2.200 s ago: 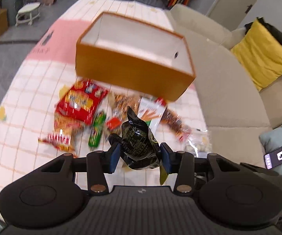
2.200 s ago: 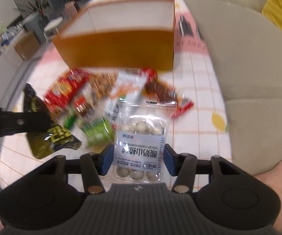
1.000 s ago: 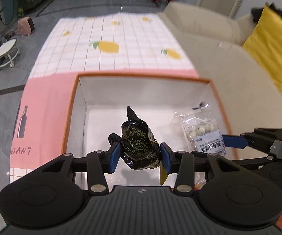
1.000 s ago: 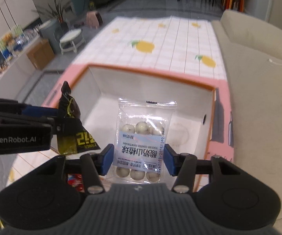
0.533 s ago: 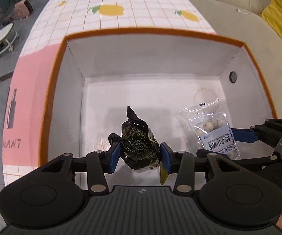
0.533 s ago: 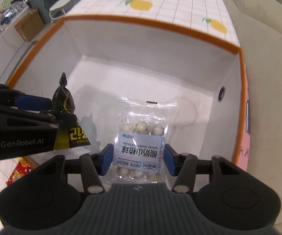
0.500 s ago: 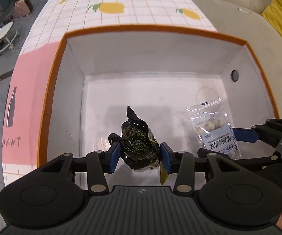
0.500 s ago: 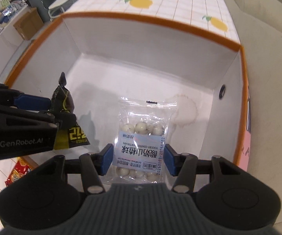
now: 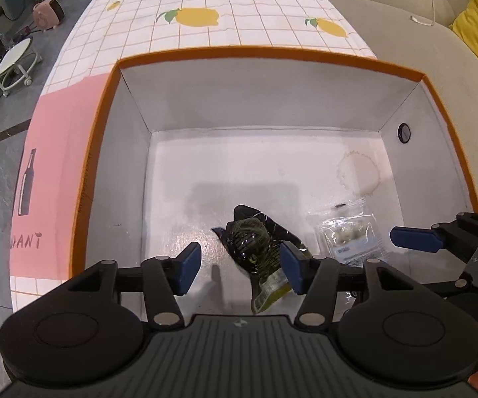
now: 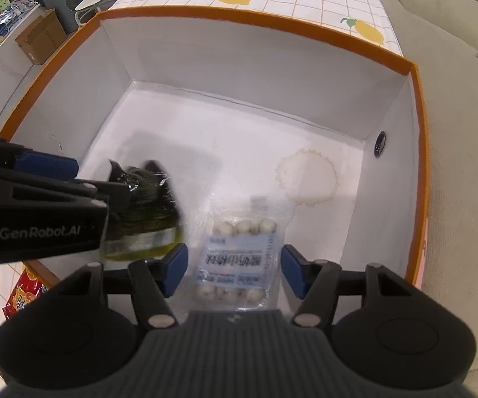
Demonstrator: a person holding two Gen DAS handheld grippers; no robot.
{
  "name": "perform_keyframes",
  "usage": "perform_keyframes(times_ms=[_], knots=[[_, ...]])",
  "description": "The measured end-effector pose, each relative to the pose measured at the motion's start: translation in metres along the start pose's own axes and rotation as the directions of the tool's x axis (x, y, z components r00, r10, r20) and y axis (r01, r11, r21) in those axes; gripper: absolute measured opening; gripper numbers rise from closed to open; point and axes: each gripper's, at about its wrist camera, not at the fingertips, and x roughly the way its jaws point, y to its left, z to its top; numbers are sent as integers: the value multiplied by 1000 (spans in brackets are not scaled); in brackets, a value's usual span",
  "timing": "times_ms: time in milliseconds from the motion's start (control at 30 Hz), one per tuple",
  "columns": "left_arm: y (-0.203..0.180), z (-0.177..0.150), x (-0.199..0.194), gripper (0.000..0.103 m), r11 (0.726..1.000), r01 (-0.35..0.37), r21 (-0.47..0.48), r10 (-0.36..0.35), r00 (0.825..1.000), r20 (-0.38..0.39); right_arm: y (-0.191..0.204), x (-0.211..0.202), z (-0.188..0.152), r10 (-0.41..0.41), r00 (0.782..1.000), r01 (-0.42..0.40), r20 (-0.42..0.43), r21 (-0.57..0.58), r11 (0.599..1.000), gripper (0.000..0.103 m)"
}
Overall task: Organize snacks
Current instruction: 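Carry both packets into the orange box and open both tools to release them, then withdraw both tools from the box back toward the remaining snacks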
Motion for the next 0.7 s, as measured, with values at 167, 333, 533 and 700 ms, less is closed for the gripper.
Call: perform_keyframes(times_ms=[167, 333, 533, 700], knots=[[-1, -3, -15, 66, 1000, -3, 6, 3, 1000, 23, 1, -16, 1, -6, 1000, 6, 29, 1, 1000, 67], [0, -7, -48, 66, 1000, -3, 0, 3, 996, 92, 2, -48, -2, -13, 996, 13, 86, 3, 1000, 67], [-4, -21, -99, 66, 1000, 9, 22, -13, 981, 193, 8, -101, -18, -20, 982, 19, 190, 9, 1000, 67], [-13, -39, -144, 66, 998, -11, 55, -5, 958, 287, 16, -143, -36, -36, 962, 34, 271, 11, 999, 67]])
